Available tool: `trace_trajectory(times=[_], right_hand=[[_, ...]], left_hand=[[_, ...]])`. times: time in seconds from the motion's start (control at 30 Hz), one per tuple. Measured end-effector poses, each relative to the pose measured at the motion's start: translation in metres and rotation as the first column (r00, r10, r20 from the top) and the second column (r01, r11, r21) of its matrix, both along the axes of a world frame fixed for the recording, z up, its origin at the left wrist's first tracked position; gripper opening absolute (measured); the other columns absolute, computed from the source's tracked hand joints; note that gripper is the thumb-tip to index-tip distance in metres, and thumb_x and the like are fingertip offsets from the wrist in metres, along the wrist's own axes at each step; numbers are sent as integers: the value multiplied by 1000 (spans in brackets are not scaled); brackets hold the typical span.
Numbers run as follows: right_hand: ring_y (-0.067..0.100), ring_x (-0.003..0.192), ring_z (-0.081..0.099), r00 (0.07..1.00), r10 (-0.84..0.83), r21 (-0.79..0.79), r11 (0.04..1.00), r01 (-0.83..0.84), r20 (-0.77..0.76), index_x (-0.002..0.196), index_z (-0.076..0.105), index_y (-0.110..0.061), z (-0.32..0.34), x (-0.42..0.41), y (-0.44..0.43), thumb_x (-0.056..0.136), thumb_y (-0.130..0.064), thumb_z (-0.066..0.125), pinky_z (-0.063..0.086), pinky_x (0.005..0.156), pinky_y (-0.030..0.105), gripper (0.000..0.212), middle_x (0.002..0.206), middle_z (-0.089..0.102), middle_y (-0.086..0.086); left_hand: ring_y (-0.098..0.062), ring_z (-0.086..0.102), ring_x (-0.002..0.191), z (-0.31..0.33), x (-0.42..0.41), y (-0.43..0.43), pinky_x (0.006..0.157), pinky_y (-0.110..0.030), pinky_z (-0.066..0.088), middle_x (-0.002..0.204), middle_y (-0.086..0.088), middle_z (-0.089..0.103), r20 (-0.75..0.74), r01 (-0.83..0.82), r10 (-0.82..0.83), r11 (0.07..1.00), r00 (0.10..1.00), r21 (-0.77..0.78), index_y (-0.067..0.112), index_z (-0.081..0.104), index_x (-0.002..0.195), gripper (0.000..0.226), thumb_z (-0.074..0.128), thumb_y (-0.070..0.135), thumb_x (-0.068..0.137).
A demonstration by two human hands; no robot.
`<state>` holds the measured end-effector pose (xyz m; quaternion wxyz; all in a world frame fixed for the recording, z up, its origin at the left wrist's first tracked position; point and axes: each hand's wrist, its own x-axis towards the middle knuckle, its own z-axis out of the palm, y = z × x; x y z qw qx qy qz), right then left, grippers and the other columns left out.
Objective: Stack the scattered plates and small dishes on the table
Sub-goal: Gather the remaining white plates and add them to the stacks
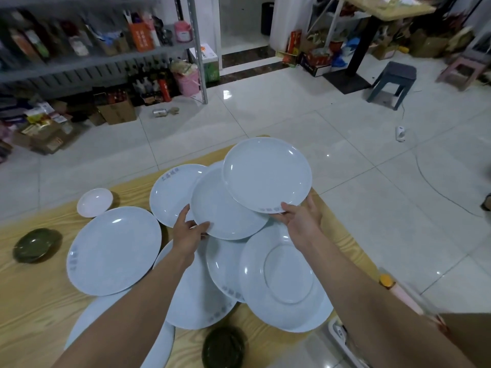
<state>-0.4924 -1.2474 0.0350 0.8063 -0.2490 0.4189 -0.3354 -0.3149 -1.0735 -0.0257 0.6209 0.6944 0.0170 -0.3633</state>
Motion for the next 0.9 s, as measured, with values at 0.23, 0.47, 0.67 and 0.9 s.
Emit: trace_trajectory(times=[0.23, 0.47, 0.67, 0.9], right_hand=[[40, 102, 69, 1000, -5, 17, 1000, 5, -30, 148, 44, -18, 1, 4, 8, 78, 25, 58, 59, 80, 52, 83, 121, 66, 17], [40, 102, 69, 1000, -2, 4, 1000, 2, -14, 149, 41, -19, 11, -1, 15, 77, 25, 60, 58, 84, 55, 86, 119, 68, 18], [36, 101, 71, 1000, 16, -93, 996, -18, -16, 147, 45, -22, 31, -6, 27, 77, 24, 62, 60, 80, 47, 85, 118, 70, 15], [33, 101, 71, 998, 47, -159, 986, -42, 32, 146, 47, -22, 67, -18, 55, 77, 24, 64, 61, 76, 43, 85, 113, 71, 11]], left_hand=[[-35, 66, 98, 2, 3, 1, 69, -38, 59, 117, -16, 60, -57, -22, 18, 998, 998, -57, 28, 39, 147, 86, 74, -9, 78], [-40, 64, 104, 7, 2, 6, 66, -38, 62, 124, -24, 55, -70, -75, 66, 988, 995, -134, 31, 44, 145, 90, 74, -15, 74], [-39, 63, 108, 30, -8, 19, 64, -35, 62, 117, -20, 57, -3, -91, 93, 971, 996, -222, 30, 44, 146, 93, 75, -16, 72], [-28, 65, 85, 72, -30, 61, 68, -40, 62, 98, -15, 54, 103, -163, 202, 939, 974, -302, 26, 43, 147, 93, 74, -18, 72]])
